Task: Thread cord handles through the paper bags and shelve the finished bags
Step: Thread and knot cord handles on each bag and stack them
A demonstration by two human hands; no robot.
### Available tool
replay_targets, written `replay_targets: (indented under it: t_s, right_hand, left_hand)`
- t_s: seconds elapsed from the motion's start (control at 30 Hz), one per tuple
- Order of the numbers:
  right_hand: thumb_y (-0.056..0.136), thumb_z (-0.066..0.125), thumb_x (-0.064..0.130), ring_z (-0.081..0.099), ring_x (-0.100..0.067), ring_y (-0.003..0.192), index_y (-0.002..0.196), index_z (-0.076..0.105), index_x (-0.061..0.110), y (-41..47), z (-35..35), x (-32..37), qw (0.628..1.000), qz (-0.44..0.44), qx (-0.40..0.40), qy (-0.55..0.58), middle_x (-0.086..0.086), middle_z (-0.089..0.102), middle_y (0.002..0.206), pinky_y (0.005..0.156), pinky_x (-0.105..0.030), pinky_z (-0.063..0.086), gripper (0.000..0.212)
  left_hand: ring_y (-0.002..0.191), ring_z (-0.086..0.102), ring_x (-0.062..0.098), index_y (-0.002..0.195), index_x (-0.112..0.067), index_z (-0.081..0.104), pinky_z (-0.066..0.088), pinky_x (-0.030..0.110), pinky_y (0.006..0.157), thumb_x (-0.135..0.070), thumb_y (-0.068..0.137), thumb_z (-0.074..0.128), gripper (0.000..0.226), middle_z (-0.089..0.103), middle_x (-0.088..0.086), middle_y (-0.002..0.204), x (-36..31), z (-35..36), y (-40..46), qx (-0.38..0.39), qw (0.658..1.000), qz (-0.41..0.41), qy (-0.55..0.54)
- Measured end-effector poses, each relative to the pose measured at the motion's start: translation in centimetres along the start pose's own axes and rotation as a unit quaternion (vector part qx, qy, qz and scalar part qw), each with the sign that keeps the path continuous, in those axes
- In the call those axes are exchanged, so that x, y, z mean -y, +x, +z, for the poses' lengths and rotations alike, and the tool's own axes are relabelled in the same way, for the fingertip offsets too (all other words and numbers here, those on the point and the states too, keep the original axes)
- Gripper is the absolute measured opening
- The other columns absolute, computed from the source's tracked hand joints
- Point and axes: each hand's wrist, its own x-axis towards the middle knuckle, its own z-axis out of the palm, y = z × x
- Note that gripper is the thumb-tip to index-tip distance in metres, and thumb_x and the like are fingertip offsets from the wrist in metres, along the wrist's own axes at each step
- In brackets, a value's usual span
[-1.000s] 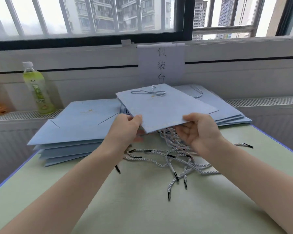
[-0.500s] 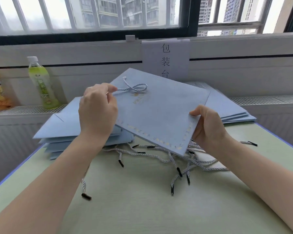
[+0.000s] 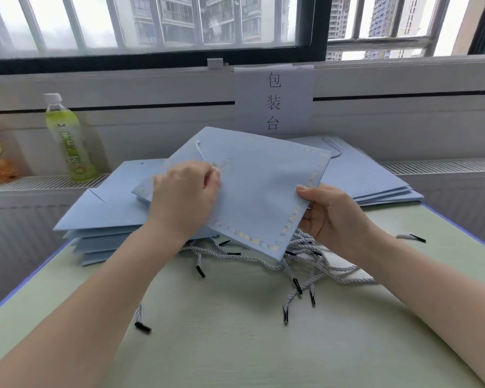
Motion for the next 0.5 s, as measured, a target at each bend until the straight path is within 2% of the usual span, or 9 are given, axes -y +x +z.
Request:
replay_targets:
  t_s: [0.13,0.27,0.33,0.43,0.5]
  right_hand:
    - [0.095,0.045,0.009,0.069,-0.019,0.071,0.104,0.060,0.002,0.2,-0.3,0.2,1.000,-0.003,-0.017,0.018,-0.011,0.070,0.087,0.066,-0.028,0.057,0.019]
    - [0.098,0.041,0.010,0.071,-0.018,0.074,0.106,0.058,0.001,0.3,0.1,0.0,0.997,-0.006,-0.019,0.079,-0.009,0.072,0.088,0.059,-0.027,0.058,0.020]
    - [0.099,0.042,0.011,0.071,-0.017,0.070,0.107,0.056,0.002,0.5,0.2,0.0,0.992,-0.012,-0.043,0.119,-0.009,0.072,0.085,0.057,-0.027,0.057,0.019]
    - [0.099,0.043,0.012,0.070,-0.016,0.063,0.094,0.056,0.006,0.6,0.2,0.5,0.978,-0.008,-0.072,0.194,-0.008,0.071,0.073,0.056,-0.026,0.058,0.016]
    - [0.098,0.043,0.011,0.070,-0.018,0.062,0.088,0.056,0.005,0.5,0.2,0.6,0.971,0.002,-0.070,0.228,-0.009,0.071,0.073,0.058,-0.026,0.059,0.018]
  left_hand:
    - [0.101,0.053,0.030,0.111,-0.006,0.065,0.041,0.040,0.087,-0.036,0.095,0.042,0.041,0.059,0.009,0.104,-1.0,1.4,-0.9,0.018,0.992,0.127,-0.004]
    - [0.125,0.045,0.030,0.131,-0.007,0.053,0.035,0.043,0.100,-0.047,0.089,0.025,0.065,0.053,0.010,0.131,-1.0,1.7,-1.2,0.022,0.987,0.156,0.021]
    - [0.130,0.040,0.028,0.134,-0.009,0.050,0.032,0.043,0.104,-0.046,0.090,0.025,0.063,0.050,0.011,0.136,-1.1,1.6,-1.3,0.005,0.986,0.165,0.015]
    - [0.128,0.040,0.025,0.133,-0.008,0.049,0.028,0.031,0.104,-0.045,0.092,0.032,0.058,0.049,0.010,0.133,-1.6,1.9,-1.6,-0.030,0.989,0.131,-0.057]
    - [0.121,0.046,0.020,0.131,-0.010,0.048,0.029,0.022,0.103,-0.042,0.097,0.042,0.047,0.052,0.006,0.127,-2.4,2.0,-1.8,0.014,0.981,0.034,-0.189]
